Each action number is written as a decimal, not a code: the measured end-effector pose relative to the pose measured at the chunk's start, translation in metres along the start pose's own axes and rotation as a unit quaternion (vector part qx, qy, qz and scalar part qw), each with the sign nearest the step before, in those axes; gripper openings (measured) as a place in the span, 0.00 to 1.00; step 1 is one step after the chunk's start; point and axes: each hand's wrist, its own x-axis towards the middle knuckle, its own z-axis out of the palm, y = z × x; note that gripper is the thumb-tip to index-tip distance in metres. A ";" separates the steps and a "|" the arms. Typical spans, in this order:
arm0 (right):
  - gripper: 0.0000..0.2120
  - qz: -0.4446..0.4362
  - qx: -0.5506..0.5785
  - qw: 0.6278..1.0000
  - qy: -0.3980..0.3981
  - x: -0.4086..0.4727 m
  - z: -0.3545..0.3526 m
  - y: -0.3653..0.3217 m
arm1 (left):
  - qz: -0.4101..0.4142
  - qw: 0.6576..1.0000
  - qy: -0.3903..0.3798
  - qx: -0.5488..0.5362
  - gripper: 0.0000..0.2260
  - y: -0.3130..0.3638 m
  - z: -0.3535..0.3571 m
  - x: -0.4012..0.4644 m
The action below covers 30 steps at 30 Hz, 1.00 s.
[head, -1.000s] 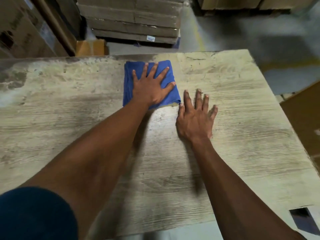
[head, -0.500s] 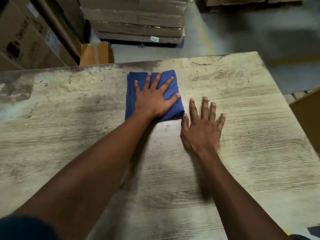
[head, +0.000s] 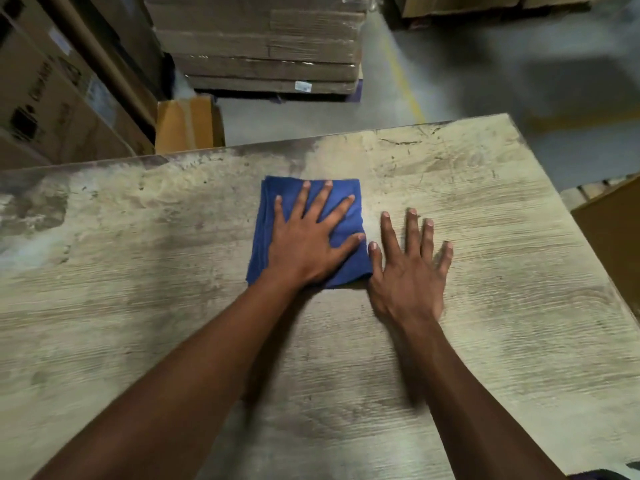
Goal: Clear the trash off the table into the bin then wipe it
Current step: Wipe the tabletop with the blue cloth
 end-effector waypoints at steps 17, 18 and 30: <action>0.35 -0.011 -0.018 1.000 -0.018 0.000 -0.010 -0.003 | -0.053 0.998 -0.018 -0.018 0.39 -0.035 -0.015 0.028; 0.34 -0.009 -0.021 0.999 -0.022 0.000 -0.010 -0.001 | -0.050 0.999 -0.009 -0.019 0.38 -0.037 -0.011 0.001; 0.32 -0.068 0.013 0.998 -0.006 -0.012 0.012 -0.103 | -0.076 0.997 -0.005 -0.015 0.39 -0.098 -0.033 0.062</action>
